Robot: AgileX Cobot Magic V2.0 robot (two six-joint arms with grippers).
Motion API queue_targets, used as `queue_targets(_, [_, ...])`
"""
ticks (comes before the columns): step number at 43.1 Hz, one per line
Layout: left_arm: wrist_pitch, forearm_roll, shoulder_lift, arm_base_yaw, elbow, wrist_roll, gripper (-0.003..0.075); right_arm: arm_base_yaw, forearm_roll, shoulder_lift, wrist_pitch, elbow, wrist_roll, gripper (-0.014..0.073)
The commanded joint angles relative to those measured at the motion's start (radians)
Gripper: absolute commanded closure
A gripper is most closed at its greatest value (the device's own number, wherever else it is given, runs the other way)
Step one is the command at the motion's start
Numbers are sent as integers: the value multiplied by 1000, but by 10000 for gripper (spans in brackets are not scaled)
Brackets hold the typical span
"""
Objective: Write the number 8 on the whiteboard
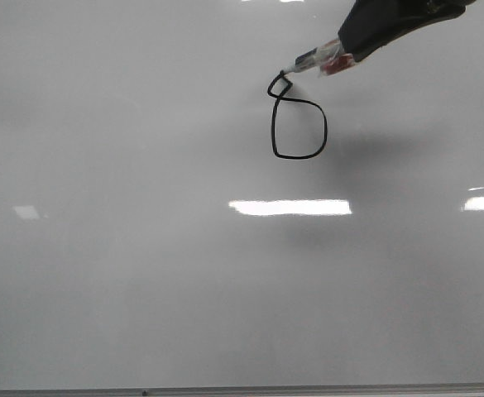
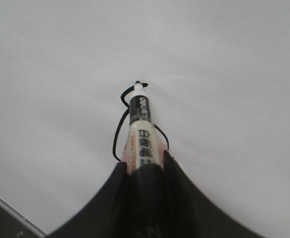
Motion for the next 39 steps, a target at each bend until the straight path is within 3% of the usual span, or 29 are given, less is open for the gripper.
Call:
queue_targets(1, [-50, -29, -4, 2, -24, -9, 302, 4, -3, -101, -35, -37, -1, 692])
queue_targets(6, [-43, -49, -4, 2, -24, 62, 302, 4, -3, -206, 135, -37, -37, 692])
queue_targets(12, [-8, -227, 16, -21, -24, 261, 302, 4, -3, -308, 387, -37, -177, 692])
queue_targets(21, [3, -317, 99, -154, -26, 392, 302, 4, 59, -391, 660, -37, -395, 692])
queue_targets(32, [-56, -319, 240, -398, -48, 442, 302, 4, 351, -391, 771, -37, -640, 692])
queue_targets(39, [-92, -319, 327, -529, -115, 457, 302, 4, 373, -391, 763, -37, -652, 692])
